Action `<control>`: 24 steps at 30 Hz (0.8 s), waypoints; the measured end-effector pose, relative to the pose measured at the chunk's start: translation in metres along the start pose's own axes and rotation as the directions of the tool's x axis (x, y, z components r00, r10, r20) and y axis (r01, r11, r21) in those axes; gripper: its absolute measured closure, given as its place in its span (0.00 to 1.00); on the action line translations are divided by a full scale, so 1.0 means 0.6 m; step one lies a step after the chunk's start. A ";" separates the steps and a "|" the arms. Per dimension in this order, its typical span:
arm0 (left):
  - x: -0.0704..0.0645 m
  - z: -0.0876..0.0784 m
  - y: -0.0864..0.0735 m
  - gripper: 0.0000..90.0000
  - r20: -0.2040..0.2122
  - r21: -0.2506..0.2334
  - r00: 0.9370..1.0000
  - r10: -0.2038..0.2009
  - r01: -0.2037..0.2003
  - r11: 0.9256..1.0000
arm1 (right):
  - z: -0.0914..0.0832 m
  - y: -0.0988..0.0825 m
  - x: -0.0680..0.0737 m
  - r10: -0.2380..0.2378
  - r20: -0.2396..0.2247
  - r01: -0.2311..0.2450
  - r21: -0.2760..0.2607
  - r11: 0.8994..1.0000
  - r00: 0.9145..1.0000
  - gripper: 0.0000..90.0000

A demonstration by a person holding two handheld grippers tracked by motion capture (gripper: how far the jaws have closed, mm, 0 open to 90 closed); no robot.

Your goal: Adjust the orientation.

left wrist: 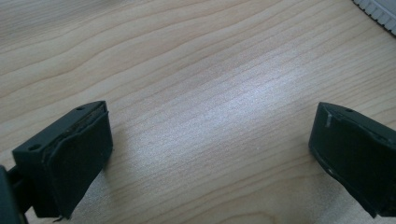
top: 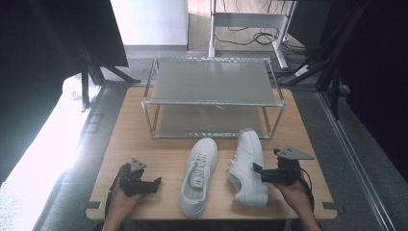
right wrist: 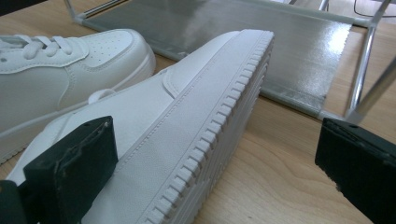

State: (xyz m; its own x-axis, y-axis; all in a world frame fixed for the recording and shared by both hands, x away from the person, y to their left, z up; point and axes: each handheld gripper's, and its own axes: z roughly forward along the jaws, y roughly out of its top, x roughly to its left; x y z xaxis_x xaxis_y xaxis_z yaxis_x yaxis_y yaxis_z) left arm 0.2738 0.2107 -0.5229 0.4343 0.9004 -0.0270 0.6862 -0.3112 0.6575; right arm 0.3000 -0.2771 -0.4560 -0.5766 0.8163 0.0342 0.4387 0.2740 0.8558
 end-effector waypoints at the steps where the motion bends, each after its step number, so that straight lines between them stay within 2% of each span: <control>1: 0.000 0.000 0.000 0.00 0.000 0.000 1.000 -0.001 0.001 1.000 | -0.002 -0.002 -0.003 0.009 0.001 -0.009 -0.003 1.000 1.000 0.00; 7: 0.000 0.000 0.000 0.00 -0.001 0.000 1.000 -0.001 0.001 1.000 | -0.020 -0.013 -0.027 0.065 0.012 -0.065 -0.020 0.998 0.998 0.00; 12: 0.000 0.000 0.000 0.00 -0.001 0.000 1.000 -0.001 0.001 1.000 | -0.040 -0.024 -0.050 0.094 0.057 -0.093 -0.023 0.995 0.994 0.00; 15: 0.000 0.000 0.000 0.00 -0.001 0.000 1.000 -0.001 0.001 1.000 | -0.052 -0.036 -0.067 0.112 0.084 -0.110 -0.017 0.994 0.990 0.01; 20: 0.000 0.000 0.000 0.00 -0.001 0.001 1.000 -0.002 0.002 1.000 | -0.063 -0.062 -0.103 0.154 0.098 -0.156 0.016 0.988 0.983 0.03; 22: 0.000 0.000 0.000 0.00 -0.002 0.000 1.000 -0.002 0.002 1.000 | -0.063 -0.075 -0.120 0.168 0.114 -0.173 0.038 0.984 0.979 0.09; 24: -0.001 0.000 0.000 0.00 -0.002 0.000 1.000 -0.003 0.003 1.000 | -0.061 -0.086 -0.134 0.169 0.160 -0.180 0.061 0.982 0.973 0.19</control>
State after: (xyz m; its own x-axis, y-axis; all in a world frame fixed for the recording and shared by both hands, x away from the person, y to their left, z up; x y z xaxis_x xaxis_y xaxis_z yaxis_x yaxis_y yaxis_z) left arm 0.2736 0.2104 -0.5229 0.4313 0.9018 -0.0272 0.6872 -0.3089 0.6575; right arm 0.2987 -0.3752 -0.4839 -0.3767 0.9214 0.0953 0.5769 0.1529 0.8024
